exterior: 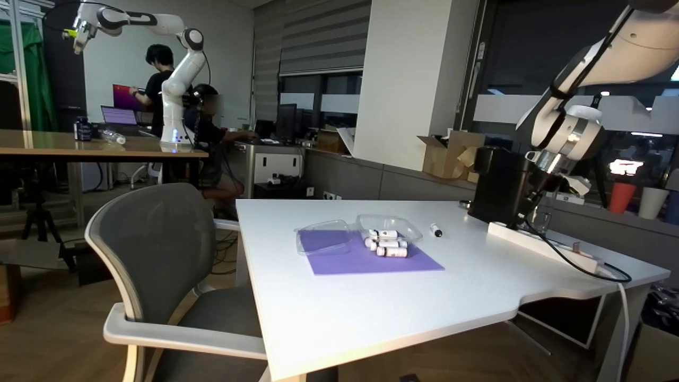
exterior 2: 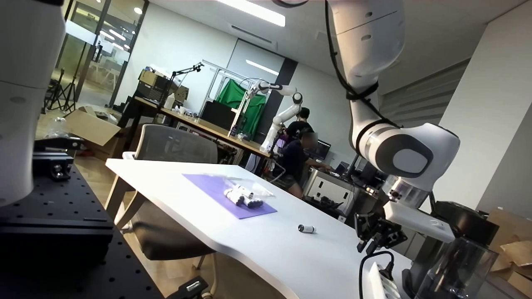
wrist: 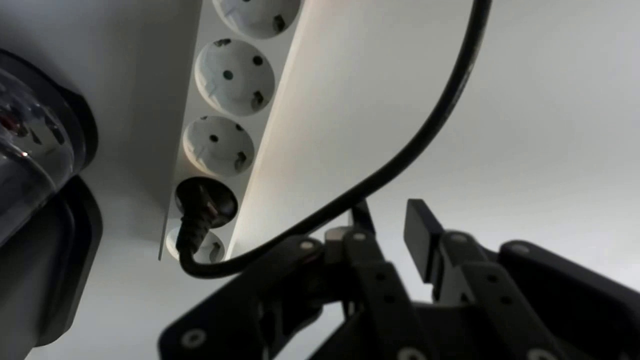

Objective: Remove one object from the clear container and put back one object into the container then press down on the extension cable

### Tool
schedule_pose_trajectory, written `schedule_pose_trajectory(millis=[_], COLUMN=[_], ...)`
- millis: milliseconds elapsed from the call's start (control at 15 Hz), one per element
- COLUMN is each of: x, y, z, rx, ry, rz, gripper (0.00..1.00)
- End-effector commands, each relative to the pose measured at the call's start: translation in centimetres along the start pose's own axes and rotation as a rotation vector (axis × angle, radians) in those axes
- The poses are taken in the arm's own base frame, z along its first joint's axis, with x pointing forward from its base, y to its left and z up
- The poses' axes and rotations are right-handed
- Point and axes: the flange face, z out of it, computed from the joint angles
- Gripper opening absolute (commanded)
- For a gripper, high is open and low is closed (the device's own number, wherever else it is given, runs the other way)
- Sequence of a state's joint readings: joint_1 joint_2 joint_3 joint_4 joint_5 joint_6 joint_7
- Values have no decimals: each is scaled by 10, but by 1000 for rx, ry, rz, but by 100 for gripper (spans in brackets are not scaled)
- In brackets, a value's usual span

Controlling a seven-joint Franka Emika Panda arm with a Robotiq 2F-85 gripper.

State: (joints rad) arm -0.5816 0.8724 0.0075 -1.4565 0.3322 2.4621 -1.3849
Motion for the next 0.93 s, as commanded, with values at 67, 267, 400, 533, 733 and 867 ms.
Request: schedule_pose_trajectory(millis=[67, 267, 400, 533, 733, 867], x=[3, 6, 1, -12, -41, -58], y=[-1, -2, 2, 10, 30, 36], z=[1, 2, -11, -22, -37, -47], rx=[4, 6, 5, -12, -44, -23], ry=[3, 6, 41, 54, 68, 91], rz=[-4, -7, -8, 6, 66, 79], gripper=[16, 16, 3, 0, 0, 0])
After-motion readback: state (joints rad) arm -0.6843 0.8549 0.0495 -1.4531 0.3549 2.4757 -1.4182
